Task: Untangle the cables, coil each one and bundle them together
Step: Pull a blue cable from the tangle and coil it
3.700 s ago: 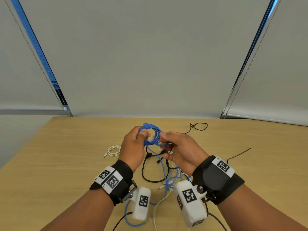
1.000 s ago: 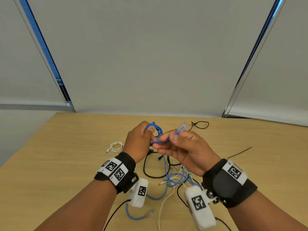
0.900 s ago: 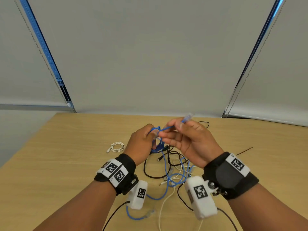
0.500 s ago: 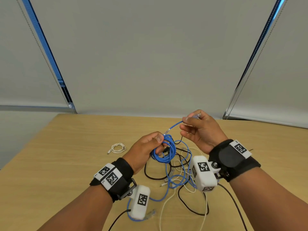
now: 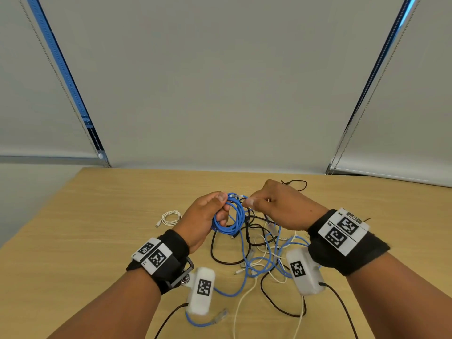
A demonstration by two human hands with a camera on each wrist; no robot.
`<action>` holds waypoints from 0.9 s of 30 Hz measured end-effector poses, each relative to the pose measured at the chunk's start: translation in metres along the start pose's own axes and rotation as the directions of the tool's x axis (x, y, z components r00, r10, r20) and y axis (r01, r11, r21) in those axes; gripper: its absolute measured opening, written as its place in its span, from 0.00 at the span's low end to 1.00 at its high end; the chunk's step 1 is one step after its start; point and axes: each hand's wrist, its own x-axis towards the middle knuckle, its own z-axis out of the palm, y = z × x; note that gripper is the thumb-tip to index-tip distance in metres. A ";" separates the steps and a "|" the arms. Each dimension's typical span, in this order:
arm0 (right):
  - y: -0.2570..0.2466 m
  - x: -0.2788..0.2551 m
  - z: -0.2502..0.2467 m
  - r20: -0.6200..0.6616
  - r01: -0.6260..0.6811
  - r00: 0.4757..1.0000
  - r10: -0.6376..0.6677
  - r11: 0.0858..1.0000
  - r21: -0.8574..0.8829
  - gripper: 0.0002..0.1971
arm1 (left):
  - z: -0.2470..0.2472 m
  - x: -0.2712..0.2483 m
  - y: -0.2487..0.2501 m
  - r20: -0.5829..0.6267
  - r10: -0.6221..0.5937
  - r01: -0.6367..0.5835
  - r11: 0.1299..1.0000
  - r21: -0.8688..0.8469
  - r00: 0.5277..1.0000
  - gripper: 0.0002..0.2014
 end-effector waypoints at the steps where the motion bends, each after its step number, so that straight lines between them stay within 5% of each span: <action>1: -0.001 0.000 0.001 0.037 0.006 0.999 -0.005 1.000 -0.028 0.25 | -0.001 0.000 0.000 -0.007 -0.001 0.001 1.000 0.011 1.000 0.16; 6: 0.002 0.004 0.004 -0.078 -0.067 0.995 0.066 0.998 -0.003 0.10 | -0.001 -0.001 0.000 0.026 -0.026 0.026 1.000 0.012 0.999 0.16; 9: 0.005 0.009 0.010 -0.161 -0.095 0.977 0.141 0.960 0.263 0.06 | 0.000 -0.003 -0.001 0.102 -0.064 0.069 0.997 -0.040 0.993 0.16; 12: 0.005 0.011 0.020 -0.138 -0.119 0.955 0.264 0.763 0.635 0.06 | 0.001 -0.004 -0.004 0.135 -0.048 0.057 0.996 -0.066 0.990 0.17; 15: 0.003 0.013 0.026 -0.085 -0.130 0.940 0.329 0.580 0.804 0.03 | 0.000 -0.005 -0.006 0.091 -0.013 0.019 0.998 -0.065 0.996 0.16; 20: -0.002 0.012 0.038 -0.008 -0.137 0.940 0.342 0.397 0.907 0.05 | 0.002 -0.003 -0.007 0.032 0.062 -0.059 0.995 -0.078 0.998 0.16; 23: -0.004 0.008 0.048 0.139 -0.219 0.949 0.283 0.272 0.937 0.07 | 0.008 0.000 -0.009 -0.009 0.138 -0.137 0.990 0.014 0.990 0.16; 27: -0.004 0.002 0.054 0.151 -0.203 0.956 0.253 0.196 0.959 0.08 | 0.011 0.003 -0.011 -0.100 0.204 -0.185 0.968 0.169 0.974 0.16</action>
